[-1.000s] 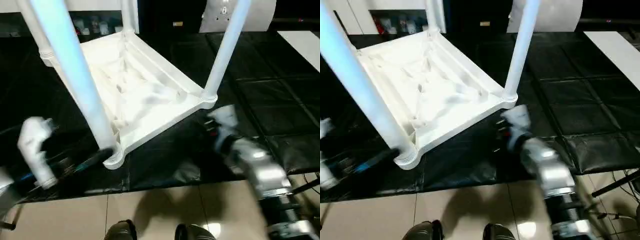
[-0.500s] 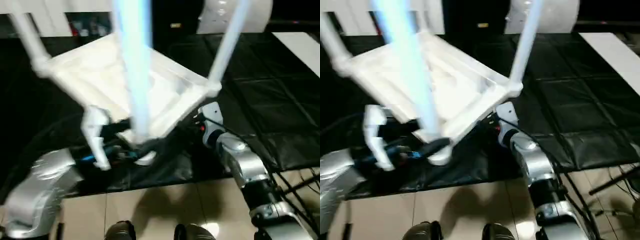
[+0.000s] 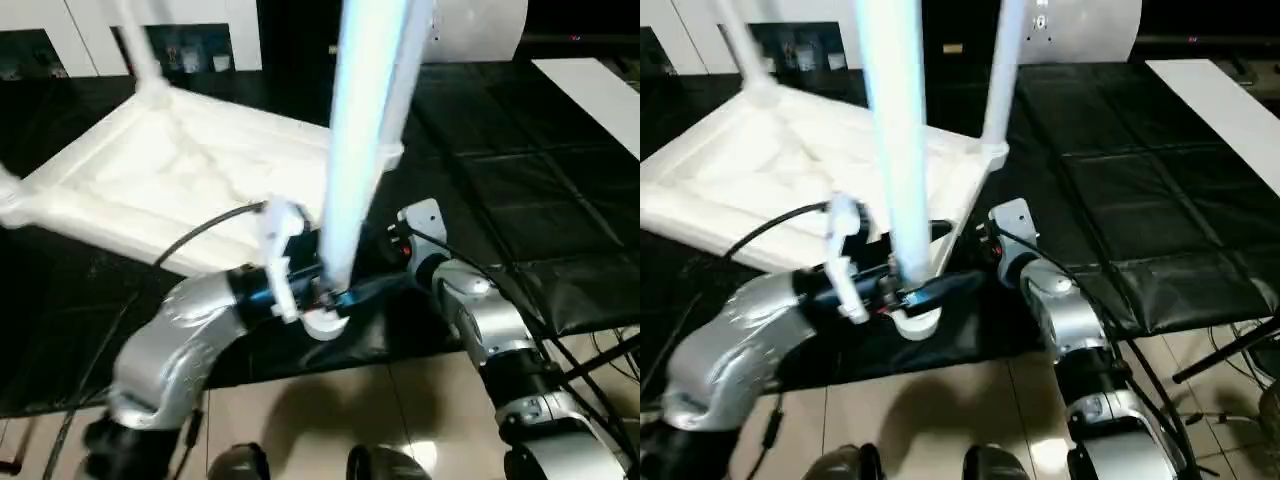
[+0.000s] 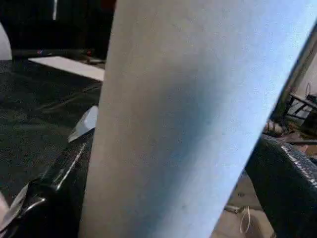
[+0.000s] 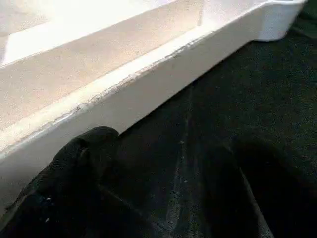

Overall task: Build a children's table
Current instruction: Rotate table base

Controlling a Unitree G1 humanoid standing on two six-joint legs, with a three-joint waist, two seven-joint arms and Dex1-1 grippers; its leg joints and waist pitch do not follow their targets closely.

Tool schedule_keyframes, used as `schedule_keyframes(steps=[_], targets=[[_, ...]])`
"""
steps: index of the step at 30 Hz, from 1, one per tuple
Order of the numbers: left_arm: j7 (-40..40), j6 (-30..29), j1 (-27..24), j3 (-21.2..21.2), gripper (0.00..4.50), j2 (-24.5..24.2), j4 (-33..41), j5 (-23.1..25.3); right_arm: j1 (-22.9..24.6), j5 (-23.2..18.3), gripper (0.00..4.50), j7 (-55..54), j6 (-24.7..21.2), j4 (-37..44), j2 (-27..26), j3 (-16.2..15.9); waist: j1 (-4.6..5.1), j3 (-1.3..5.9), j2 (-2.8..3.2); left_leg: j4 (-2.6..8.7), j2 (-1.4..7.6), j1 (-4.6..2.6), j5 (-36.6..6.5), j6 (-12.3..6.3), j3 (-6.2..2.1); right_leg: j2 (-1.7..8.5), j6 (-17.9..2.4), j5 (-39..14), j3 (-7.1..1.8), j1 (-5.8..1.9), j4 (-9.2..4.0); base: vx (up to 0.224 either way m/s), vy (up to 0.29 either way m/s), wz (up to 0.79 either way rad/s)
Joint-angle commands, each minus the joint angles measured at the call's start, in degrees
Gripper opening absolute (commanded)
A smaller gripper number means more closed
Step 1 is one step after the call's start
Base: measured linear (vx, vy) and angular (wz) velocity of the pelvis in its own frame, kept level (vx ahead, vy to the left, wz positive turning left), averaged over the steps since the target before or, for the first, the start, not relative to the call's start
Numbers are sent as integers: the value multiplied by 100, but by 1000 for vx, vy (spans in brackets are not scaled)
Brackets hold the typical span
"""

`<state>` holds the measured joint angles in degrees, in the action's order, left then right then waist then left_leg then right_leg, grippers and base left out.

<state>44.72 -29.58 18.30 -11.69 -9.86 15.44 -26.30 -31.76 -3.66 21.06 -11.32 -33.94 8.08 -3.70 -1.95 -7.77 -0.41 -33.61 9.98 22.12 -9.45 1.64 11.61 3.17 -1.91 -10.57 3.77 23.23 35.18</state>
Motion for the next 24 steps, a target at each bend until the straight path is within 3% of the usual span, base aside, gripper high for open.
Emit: schedule_keyframes(steps=[1, 4, 5, 6, 11, 13, 16, 21, 24], targets=[[85, 180, 204, -452, 449, 253, -131, 64, -174, -21, 450, 177, 148, 2, -255, -247, -53, 478, 46, 328, 323, -104, -876, -194, -184, 517, -1349, -652, -359, -329, -387, 0, 0, 0], [48, 340, 338, -540, 449, 411, -325, 167, -243, -5, 450, 179, 236, -136, -314, -230, -52, 473, 42, 332, 329, -103, -904, -212, -191, 524, -1369, -739, -353, -331, -397, 0, 0, 0], [36, 403, 382, -561, 449, 450, -393, 217, -275, -3, 450, 155, 256, -187, -338, -218, -64, 489, 97, 327, 330, -109, -904, -201, -201, 531, -1390, -728, -347, -339, -385, 0, 0, 0], [17, 462, 425, -571, 449, 496, -465, 255, -306, -13, 450, 121, 285, -234, -374, -182, -50, 490, 76, 323, 332, -103, -912, -209, -197, 530, -1410, -674, -349, -342, -395, 0, 0, 0], [-223, 804, 592, -496, 449, 485, -821, 637, -343, 7, 450, -60, 335, -300, -391, -49, -49, 500, 81, 326, 343, -112, -887, -251, -197, 518, -1452, -502, -343, -339, -372, 0, 0, 0], [-153, 978, 674, -386, 449, 132, -1057, 900, -299, 5, 450, -101, 404, -237, -209, 120, -66, 504, 78, 324, 337, -119, -908, -255, -199, 524, -1399, -591, -341, -337, -381, 0, 0, 0], [383, 1040, 665, -279, 449, -412, -1180, 916, -160, -98, 450, 172, 496, -4, 55, 296, -70, 502, 97, 324, 335, -132, -896, -226, -198, 528, -1394, -585, -344, -331, -365, 0, 0, 0], [1214, 1154, 639, -226, 449, -1056, -1417, 784, 168, -309, 450, 932, 613, 543, 435, 281, -143, 520, 151, 320, 351, -158, -769, -281, -183, 508, -1426, -361, -350, -306, -324, 0, 0, 0], [1857, 1585, 727, -471, 414, -1633, -2011, 1099, 591, -614, 450, 1803, 573, 1299, 845, 199, -208, 509, 142, 338, 336, -168, -933, -314, -184, 502, -1343, -531, -348, -308, -363, 0, 0, 0]])
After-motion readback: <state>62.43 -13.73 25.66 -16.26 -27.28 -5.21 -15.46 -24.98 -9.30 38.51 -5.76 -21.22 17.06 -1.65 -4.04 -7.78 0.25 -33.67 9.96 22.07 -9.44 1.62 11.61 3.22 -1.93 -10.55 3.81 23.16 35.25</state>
